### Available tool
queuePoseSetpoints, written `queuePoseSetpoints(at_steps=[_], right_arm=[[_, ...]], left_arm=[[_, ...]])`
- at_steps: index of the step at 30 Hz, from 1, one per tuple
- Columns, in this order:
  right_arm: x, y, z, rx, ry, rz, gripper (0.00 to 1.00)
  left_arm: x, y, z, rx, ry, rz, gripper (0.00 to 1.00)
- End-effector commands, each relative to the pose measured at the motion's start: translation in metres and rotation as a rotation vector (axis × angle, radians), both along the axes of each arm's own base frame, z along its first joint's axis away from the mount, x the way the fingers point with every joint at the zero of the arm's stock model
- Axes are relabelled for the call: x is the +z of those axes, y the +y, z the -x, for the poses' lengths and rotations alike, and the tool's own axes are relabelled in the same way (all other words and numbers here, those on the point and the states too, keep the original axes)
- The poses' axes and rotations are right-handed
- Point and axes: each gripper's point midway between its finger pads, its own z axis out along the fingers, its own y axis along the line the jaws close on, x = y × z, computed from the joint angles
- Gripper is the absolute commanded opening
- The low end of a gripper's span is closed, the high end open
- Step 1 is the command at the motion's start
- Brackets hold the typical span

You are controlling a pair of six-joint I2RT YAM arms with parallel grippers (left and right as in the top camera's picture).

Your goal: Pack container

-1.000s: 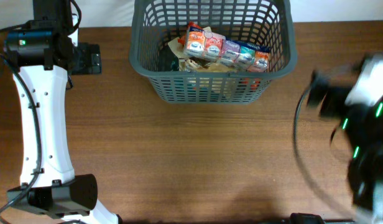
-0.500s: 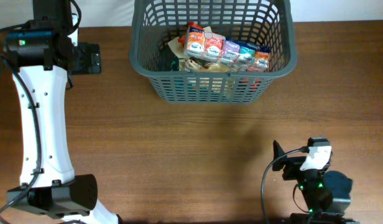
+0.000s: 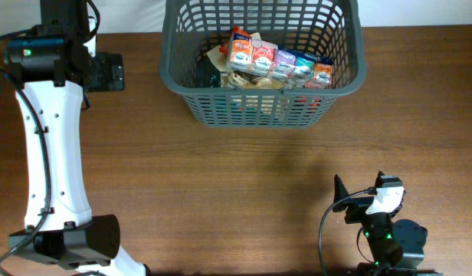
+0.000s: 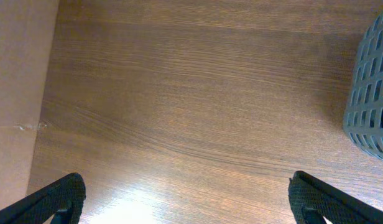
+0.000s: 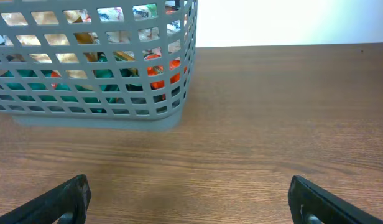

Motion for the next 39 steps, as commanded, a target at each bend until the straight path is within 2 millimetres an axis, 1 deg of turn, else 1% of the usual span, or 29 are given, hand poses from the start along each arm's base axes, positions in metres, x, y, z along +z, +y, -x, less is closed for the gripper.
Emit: queuePoseSetpoints(at_steps=[1, 8, 9, 11, 12, 13, 14, 15, 16, 17, 18, 20, 23, 25, 26, 28, 29, 30, 32, 33, 34, 35, 39], right_arm=[[-0.002, 0.003, 0.0, 0.015, -0.004, -0.003, 0.99], [-0.002, 0.003, 0.0, 0.015, -0.004, -0.003, 0.99], [-0.002, 0.003, 0.0, 0.015, -0.004, -0.003, 0.99], [-0.002, 0.003, 0.0, 0.015, -0.004, -0.003, 0.99], [-0.002, 0.003, 0.0, 0.015, -0.004, -0.003, 0.99], [-0.002, 0.003, 0.0, 0.015, -0.004, -0.003, 0.99], [-0.002, 0.003, 0.0, 0.015, -0.004, -0.003, 0.99], [-0.002, 0.003, 0.0, 0.015, -0.004, -0.003, 0.99], [-0.002, 0.003, 0.0, 0.015, -0.004, -0.003, 0.99], [-0.002, 0.003, 0.0, 0.015, -0.004, -0.003, 0.99], [-0.002, 0.003, 0.0, 0.015, -0.004, -0.003, 0.99], [-0.002, 0.003, 0.0, 0.015, -0.004, -0.003, 0.99], [-0.002, 0.003, 0.0, 0.015, -0.004, -0.003, 0.99], [-0.002, 0.003, 0.0, 0.015, -0.004, -0.003, 0.99], [-0.002, 0.003, 0.0, 0.015, -0.004, -0.003, 0.99], [-0.002, 0.003, 0.0, 0.015, -0.004, -0.003, 0.99], [-0.002, 0.003, 0.0, 0.015, -0.004, -0.003, 0.99], [-0.002, 0.003, 0.0, 0.015, -0.004, -0.003, 0.99], [-0.002, 0.003, 0.0, 0.015, -0.004, -0.003, 0.99], [-0.002, 0.003, 0.0, 0.015, -0.004, -0.003, 0.99], [-0.002, 0.003, 0.0, 0.015, -0.004, -0.003, 0.99], [-0.002, 0.003, 0.0, 0.015, -0.004, -0.003, 0.99], [-0.002, 0.003, 0.0, 0.015, -0.004, -0.003, 0.99]], left_arm=[[-0.003, 0.001, 0.0, 0.008, 0.006, 0.004, 0.99], [-0.004, 0.001, 0.0, 0.008, 0.01, 0.005, 0.99], [0.002, 0.001, 0.003, 0.008, -0.005, 0.003, 0.99], [0.015, 0.0, 0.016, 0.008, -0.036, 0.002, 0.99], [0.021, -0.001, 0.025, 0.008, -0.052, 0.001, 0.99], [0.029, -0.001, 0.039, 0.007, -0.069, 0.001, 0.99], [0.036, -0.003, 0.064, 0.007, -0.09, -0.001, 0.99], [0.038, -0.004, 0.083, 0.008, -0.101, -0.001, 0.99], [0.037, -0.005, 0.101, 0.008, -0.111, -0.003, 0.99], [0.036, -0.006, 0.125, 0.008, -0.149, -0.006, 0.99], [0.038, -0.005, 0.133, 0.012, -0.206, -0.014, 0.99], [0.043, -0.012, 0.145, -0.011, -0.423, -0.019, 0.99], [0.042, -0.024, 0.149, -0.056, -0.652, -0.012, 0.99], [0.034, -0.029, 0.155, -0.075, -0.761, -0.005, 0.99], [0.022, -0.031, 0.161, -0.083, -0.845, -0.001, 0.99], [0.002, -0.031, 0.169, -0.083, -0.911, -0.001, 0.99], [-0.013, -0.031, 0.174, -0.082, -0.939, -0.001, 0.99], [-0.025, -0.031, 0.176, -0.082, -0.961, -0.002, 0.99], [-0.041, -0.031, 0.179, -0.081, -0.99, -0.001, 0.99], [-0.055, -0.031, 0.179, -0.081, -1.008, -0.001, 0.99], [-0.06, -0.031, 0.179, -0.082, -1.011, 0.0, 0.99], [-0.07, -0.033, 0.178, -0.095, -1.008, 0.008, 0.99], [-0.089, -0.034, 0.173, -0.098, -1.012, 0.01, 0.99]])
